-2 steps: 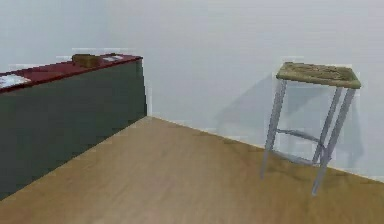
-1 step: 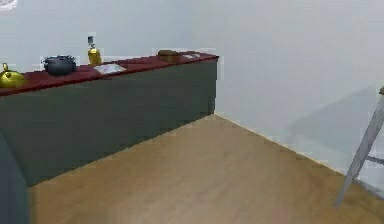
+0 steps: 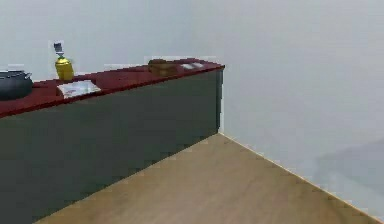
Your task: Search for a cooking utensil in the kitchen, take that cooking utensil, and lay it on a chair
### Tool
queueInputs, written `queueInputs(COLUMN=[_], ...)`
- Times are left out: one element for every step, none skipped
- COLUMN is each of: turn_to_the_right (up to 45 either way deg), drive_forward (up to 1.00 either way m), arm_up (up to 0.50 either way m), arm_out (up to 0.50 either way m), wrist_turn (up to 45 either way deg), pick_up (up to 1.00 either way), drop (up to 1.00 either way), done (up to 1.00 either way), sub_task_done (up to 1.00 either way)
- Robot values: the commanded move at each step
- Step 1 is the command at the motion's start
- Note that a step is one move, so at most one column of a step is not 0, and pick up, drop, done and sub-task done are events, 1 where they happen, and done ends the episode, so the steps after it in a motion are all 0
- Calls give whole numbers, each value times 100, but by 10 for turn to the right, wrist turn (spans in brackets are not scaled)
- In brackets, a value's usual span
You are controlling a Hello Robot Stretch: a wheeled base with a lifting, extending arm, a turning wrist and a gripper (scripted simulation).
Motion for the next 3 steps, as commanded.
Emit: queueInputs(turn_to_the_right=[-390, 0, -450], drive_forward=[0, 90, 0], arm_up=[0, 0, 0], arm_out=[0, 0, 0], wrist_turn=[0, 0, 0], pick_up=[0, 0, 0], drop=[0, 0, 0], done=[0, 0, 0], sub_task_done=[0, 0, 0])
